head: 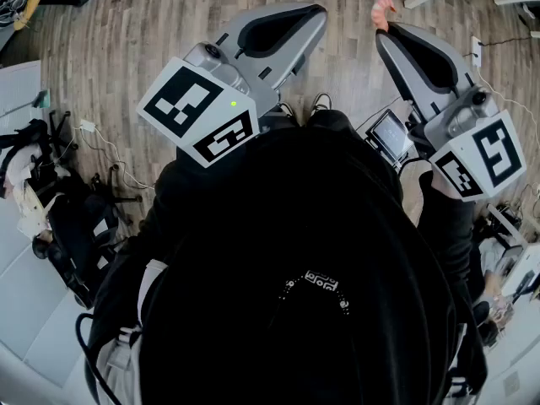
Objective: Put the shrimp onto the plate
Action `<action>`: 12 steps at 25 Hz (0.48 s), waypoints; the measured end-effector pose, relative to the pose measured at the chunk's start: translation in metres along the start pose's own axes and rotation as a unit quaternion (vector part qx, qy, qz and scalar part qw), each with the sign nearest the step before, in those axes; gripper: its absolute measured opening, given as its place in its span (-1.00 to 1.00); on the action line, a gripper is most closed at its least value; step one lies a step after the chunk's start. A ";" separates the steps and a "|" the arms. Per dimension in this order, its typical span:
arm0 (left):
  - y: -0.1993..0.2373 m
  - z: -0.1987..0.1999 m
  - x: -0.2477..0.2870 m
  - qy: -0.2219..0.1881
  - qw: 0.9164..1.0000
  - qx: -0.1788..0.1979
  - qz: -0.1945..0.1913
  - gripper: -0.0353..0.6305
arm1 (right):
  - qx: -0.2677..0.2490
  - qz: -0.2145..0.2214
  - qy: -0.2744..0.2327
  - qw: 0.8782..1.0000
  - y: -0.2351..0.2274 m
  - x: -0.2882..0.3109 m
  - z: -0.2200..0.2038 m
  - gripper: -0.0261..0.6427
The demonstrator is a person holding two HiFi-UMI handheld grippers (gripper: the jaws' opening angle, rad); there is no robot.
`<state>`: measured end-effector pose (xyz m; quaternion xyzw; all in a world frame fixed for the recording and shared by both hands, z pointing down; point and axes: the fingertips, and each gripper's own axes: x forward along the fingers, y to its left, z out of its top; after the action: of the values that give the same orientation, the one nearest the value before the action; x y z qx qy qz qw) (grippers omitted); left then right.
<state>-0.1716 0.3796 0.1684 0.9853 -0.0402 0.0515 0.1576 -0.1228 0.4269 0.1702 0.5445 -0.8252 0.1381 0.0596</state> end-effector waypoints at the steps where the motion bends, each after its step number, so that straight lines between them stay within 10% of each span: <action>1: -0.001 0.000 -0.001 0.001 1.000 0.004 -0.001 -0.90 | 0.000 0.000 -0.001 1.000 0.001 0.000 0.001 -0.77; 12: -0.010 -0.005 0.016 -0.001 1.000 0.014 0.000 -0.90 | 0.015 0.002 -0.018 1.000 -0.017 -0.018 0.000 -0.76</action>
<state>-0.1551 0.3900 0.1719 0.9876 -0.0400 0.0511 0.1433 -0.0996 0.4369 0.1687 0.5458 -0.8252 0.1410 0.0363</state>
